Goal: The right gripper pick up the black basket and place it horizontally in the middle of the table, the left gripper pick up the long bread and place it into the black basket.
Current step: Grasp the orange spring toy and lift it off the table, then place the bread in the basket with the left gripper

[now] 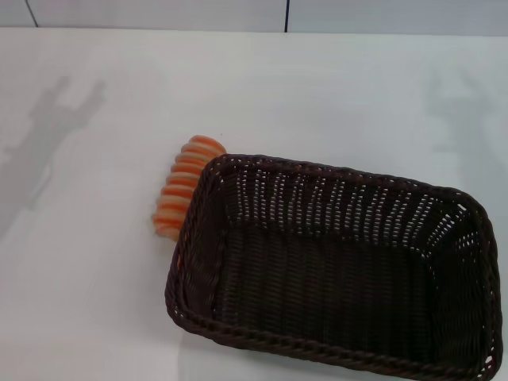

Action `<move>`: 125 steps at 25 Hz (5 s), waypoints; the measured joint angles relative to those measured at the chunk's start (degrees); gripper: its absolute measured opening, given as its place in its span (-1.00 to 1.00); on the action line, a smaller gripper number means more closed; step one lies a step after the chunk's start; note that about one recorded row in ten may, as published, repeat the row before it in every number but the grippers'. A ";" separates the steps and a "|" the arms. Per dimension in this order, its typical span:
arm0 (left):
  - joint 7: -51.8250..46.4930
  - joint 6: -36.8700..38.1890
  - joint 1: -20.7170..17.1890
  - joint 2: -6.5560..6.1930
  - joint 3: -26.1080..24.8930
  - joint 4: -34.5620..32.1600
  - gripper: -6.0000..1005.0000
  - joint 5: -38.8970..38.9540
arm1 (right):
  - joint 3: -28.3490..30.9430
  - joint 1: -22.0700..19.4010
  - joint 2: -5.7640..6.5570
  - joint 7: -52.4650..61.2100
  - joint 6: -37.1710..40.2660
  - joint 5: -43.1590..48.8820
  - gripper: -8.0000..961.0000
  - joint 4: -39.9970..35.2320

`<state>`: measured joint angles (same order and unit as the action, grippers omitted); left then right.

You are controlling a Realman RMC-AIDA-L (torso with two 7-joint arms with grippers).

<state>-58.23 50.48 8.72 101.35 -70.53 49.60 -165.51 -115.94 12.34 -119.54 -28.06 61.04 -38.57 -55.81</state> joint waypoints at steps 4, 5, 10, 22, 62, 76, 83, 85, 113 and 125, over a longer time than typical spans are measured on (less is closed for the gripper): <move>2.18 -8.69 -0.20 -1.91 1.42 5.17 0.72 0.03 | -0.26 -2.42 -0.05 -0.76 6.14 -6.77 -0.19 1.42; 3.50 -12.48 -0.27 -2.46 1.83 7.32 0.72 0.02 | -0.25 -2.90 -0.07 -1.35 7.20 -8.52 -0.19 1.59; 10.80 -32.83 -1.38 -3.47 1.53 19.37 0.72 0.04 | -0.25 -3.95 -0.08 -6.82 10.76 -18.33 -0.19 2.32; 43.21 -87.37 0.96 6.83 -11.11 45.75 0.73 6.72 | 1.18 -4.08 0.27 -6.64 12.73 -24.08 -0.19 6.96; 53.39 -117.67 33.67 17.22 -22.16 13.95 0.70 12.93 | 4.95 -0.22 1.95 5.13 13.19 -22.89 -0.19 17.14; 53.83 -113.86 35.51 17.30 -20.65 6.92 0.67 13.19 | 5.21 0.28 2.26 5.38 13.16 -21.67 -0.19 16.83; 54.17 -113.82 36.19 17.30 -19.98 5.86 0.66 13.75 | 5.20 0.55 2.29 5.39 13.09 -20.95 -0.19 16.61; 54.33 -113.74 36.33 17.21 -19.81 5.33 0.63 13.63 | 5.20 0.59 2.30 5.39 13.14 -20.89 -0.19 16.43; 75.62 -127.88 29.23 16.92 -19.96 56.30 -0.06 12.87 | 6.38 1.59 2.11 4.81 12.55 -20.29 -0.19 16.68; 70.36 -133.36 23.16 17.22 -11.35 59.62 -0.23 25.34 | 7.49 3.33 2.69 5.04 11.82 -20.31 -0.19 16.70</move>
<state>12.13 -82.87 31.88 118.56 -81.89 109.21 -140.17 -108.45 15.67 -116.85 -23.02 72.86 -58.89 -39.11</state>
